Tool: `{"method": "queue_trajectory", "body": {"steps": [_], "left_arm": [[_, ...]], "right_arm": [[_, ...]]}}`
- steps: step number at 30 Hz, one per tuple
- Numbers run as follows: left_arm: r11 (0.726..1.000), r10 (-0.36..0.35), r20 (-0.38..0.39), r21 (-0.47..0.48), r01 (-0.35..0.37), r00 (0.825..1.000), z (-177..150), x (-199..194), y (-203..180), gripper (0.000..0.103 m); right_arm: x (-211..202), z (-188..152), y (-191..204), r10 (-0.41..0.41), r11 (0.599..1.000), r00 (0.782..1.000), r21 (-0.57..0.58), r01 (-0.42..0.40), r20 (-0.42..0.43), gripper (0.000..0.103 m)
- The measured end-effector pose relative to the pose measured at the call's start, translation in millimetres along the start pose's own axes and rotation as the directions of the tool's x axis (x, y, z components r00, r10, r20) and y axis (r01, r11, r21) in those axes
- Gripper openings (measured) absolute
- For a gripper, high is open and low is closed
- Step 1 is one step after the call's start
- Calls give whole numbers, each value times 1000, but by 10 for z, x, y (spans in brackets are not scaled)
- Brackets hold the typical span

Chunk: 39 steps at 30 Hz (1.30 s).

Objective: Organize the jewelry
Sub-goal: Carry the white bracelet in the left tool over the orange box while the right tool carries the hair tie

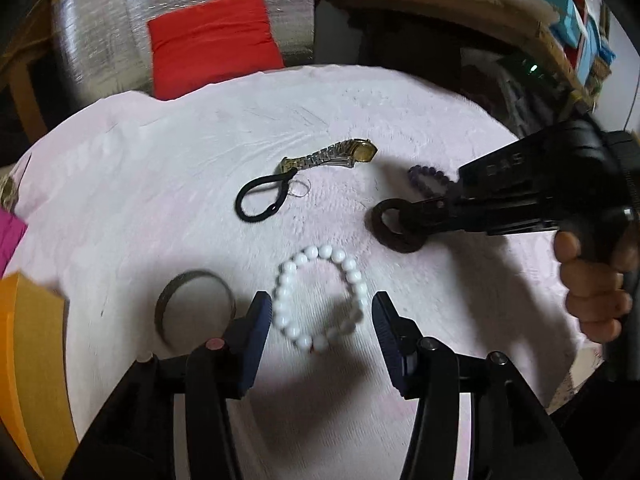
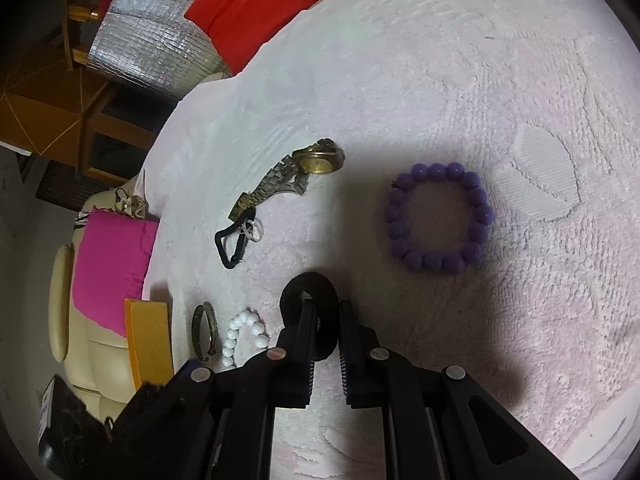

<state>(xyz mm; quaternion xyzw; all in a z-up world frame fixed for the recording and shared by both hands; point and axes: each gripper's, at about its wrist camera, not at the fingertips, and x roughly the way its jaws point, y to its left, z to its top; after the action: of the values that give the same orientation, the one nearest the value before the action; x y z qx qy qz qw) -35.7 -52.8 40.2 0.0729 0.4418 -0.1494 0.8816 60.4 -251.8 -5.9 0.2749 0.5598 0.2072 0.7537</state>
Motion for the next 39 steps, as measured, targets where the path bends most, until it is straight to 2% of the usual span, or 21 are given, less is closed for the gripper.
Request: {"method": "queue_trajectory", "body": {"steps": [5,9,10,12,14,19,22,26,30,33,39], "left_arm": [[996,-48,-56,78,52,997,33,226,-90,53],[996,-93,-36,6,93,995,-37,247,-6,52],[995,-97,-34,-7,97,995,-51,237,16,48],[995,-99,-33,-33,98,995,-90,200,55,21],[994,-104,-34,-46,103,994,-131,162,53,10],[995,-79,-21,-65,77,997,-263,21,-59,9],[993,-84,18,-82,85,996,-333,-161,-78,9],[982,-96,92,-154,109,991,-382,-481,50,9],[968,-79,178,-221,118,981,-450,-937,293,9],[960,-40,233,-259,101,972,-488,-1274,473,9],[943,80,343,-331,40,936,-650,-2053,953,9]], "right_arm": [[-10,32,-38,10,1000,1000,-5,-10,-9,11],[-14,36,-50,10,1000,1000,-8,-10,-12,12],[-16,34,-48,8,1000,1000,-10,-8,-12,12],[-14,34,-36,3,1000,1000,-15,-3,-10,12],[-14,29,-13,-2,1000,1000,-18,2,-6,11],[-21,-5,91,-4,999,1000,-36,4,11,11],[-35,-44,209,14,998,1000,-55,-13,23,11],[-37,-84,401,49,996,998,-82,-45,39,11],[11,-139,685,91,989,995,-121,-85,50,12],[65,-234,986,137,979,989,-162,-126,56,12],[224,-493,1749,240,936,969,-276,-218,51,12]]}}
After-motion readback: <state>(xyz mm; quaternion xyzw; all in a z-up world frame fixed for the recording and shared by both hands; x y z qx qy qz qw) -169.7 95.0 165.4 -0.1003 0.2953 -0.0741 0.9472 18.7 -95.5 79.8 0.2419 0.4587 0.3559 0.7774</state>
